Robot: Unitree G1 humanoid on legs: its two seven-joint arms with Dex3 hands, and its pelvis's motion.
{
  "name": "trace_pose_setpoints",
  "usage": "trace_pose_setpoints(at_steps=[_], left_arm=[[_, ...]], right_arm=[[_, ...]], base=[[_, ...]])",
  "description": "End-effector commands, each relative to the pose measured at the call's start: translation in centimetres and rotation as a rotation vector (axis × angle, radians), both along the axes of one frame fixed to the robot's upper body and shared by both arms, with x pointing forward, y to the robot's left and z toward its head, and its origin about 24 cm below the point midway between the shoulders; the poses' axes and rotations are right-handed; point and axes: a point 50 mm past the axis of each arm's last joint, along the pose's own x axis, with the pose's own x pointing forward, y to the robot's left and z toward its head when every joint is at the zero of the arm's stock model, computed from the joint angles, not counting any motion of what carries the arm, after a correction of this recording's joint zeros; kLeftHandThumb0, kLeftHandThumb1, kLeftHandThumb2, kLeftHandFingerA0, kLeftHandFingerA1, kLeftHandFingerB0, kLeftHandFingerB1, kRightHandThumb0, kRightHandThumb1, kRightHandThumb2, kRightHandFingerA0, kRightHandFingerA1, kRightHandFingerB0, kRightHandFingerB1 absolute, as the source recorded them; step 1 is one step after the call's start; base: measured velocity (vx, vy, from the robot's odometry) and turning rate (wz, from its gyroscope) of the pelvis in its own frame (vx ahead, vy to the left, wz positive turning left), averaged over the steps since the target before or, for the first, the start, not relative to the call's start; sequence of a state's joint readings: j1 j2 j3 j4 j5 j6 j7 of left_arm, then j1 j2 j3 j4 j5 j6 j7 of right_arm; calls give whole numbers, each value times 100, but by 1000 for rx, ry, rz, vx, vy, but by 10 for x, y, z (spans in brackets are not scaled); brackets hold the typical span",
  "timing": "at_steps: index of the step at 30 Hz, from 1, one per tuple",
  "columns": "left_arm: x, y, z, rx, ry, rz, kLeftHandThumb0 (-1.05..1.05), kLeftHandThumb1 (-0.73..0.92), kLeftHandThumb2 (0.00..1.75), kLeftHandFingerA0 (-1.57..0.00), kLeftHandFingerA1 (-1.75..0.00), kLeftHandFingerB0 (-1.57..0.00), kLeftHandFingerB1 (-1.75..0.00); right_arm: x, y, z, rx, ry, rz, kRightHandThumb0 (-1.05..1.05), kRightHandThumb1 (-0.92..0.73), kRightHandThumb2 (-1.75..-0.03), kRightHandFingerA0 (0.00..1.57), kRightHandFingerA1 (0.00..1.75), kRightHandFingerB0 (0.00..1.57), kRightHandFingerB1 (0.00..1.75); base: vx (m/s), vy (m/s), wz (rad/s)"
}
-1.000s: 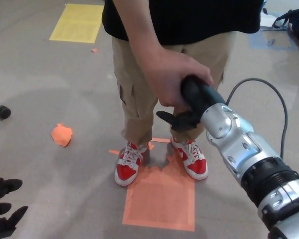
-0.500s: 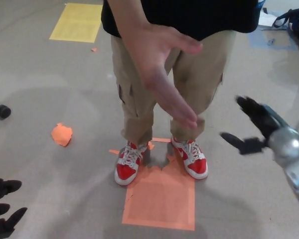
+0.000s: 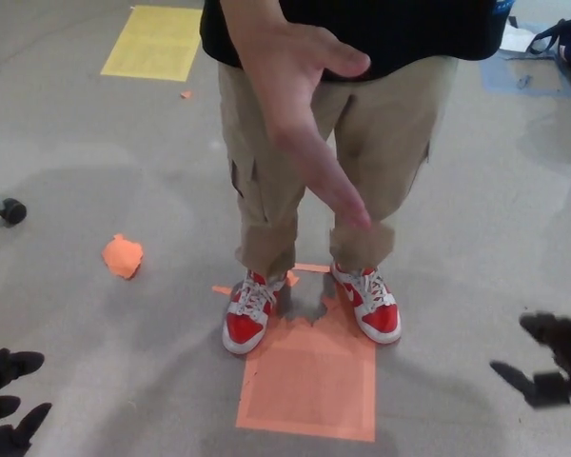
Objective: The robot extends its right arm to grab a person's hand and shakes it
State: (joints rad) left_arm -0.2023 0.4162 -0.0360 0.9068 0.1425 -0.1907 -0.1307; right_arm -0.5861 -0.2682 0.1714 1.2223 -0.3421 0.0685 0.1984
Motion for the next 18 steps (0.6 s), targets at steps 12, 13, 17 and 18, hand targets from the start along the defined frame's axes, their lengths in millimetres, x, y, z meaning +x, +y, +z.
trace_pose_setpoints(at_steps=[12, 13, 17, 18], left_arm=[[-19, 1, -20, -33, 57, 42, -44, 72, 72, -25, -42, -21, -39], [-18, 1, -19, -29, 57, 41, -44, 73, 71, -25, -41, -21, -38], [-21, 1, -23, -23, 74, 49, -44, 73, 71, -25, -41, -22, -38], [-21, 1, -23, -29, 74, 50, -44, 73, 71, -25, -41, -22, -38]], right_arm=[[-48, -26, -30, 131, 300, -70, -83, -80, -113, 0, 24, 6, 24], [-48, -26, -30, 143, 296, -80, -83, -79, -112, 0, 26, 6, 25], [-51, -26, -32, 135, 298, -70, -81, -92, -76, 0, 21, 3, 22], [-52, -27, -33, 138, 305, -82, -81, -92, -76, 0, 21, 3, 22]], base=[[0, 0, 0], [0, 0, 0], [0, 0, 0], [0, 0, 0]])
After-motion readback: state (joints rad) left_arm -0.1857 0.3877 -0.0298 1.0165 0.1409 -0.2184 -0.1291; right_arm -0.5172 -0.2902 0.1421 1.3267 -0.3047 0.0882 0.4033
